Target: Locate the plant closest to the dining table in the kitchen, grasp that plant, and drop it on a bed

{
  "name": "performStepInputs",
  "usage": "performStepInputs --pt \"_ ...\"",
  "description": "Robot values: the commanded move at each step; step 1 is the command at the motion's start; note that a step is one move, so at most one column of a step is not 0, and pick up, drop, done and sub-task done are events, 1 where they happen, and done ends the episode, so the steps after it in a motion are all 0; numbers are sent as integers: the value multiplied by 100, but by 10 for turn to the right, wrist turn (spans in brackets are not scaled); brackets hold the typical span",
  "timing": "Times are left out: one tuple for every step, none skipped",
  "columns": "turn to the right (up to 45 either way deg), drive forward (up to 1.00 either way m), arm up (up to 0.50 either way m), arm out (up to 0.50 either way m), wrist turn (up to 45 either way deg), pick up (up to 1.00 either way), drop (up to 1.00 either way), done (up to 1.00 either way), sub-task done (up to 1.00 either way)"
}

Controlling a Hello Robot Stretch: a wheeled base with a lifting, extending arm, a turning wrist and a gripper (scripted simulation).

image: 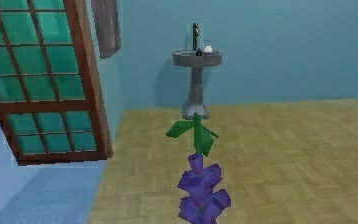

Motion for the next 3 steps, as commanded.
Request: performStepInputs --pt "0 40 0 0 0 0 0 0 0" --pt "-450 0 0 0 0 0 0 0 0" --pt "-30 0 0 0 0 0 0 0 0"
